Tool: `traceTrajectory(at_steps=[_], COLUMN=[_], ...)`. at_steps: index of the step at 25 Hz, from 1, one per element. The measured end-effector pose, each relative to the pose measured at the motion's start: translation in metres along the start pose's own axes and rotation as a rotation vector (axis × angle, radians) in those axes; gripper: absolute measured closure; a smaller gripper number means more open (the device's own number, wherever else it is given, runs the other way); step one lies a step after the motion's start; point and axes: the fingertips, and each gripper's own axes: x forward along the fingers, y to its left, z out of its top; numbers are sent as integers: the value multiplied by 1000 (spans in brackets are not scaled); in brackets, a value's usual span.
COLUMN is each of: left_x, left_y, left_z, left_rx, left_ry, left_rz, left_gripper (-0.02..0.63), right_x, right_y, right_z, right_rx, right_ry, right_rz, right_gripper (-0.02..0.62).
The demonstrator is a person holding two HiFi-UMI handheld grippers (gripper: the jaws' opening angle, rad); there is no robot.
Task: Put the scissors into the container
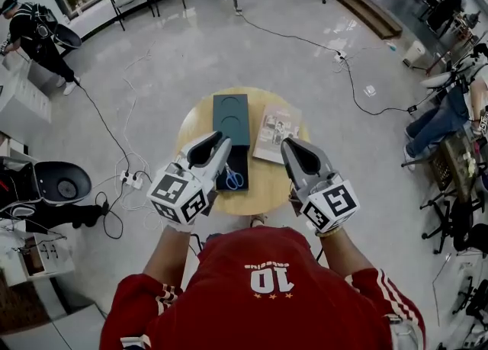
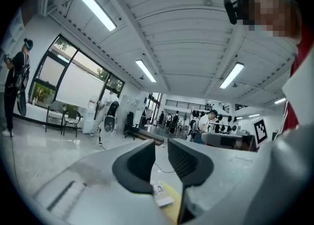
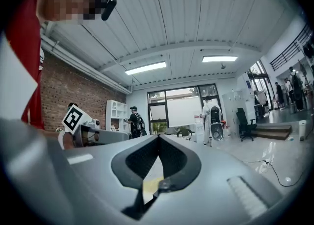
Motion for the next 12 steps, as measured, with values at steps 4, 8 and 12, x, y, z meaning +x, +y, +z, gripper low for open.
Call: traceTrajectory(at_steps=[4, 8, 12], left_x=[-3, -7, -13], left_y=[-10, -17, -29], left_z=[23, 33, 44], left_rx=[85, 140, 179], left_ry=[-40, -63, -99], left_rz=[8, 25, 41], left_gripper=[515, 515, 523], right_x=[2, 1, -4], right_y=[7, 11, 13], right_z=[9, 16, 23], right_rx=[-11, -13, -12], right_ry=[-8, -16, -26], right_rz=[14, 24, 19], right_gripper=[605, 606, 605])
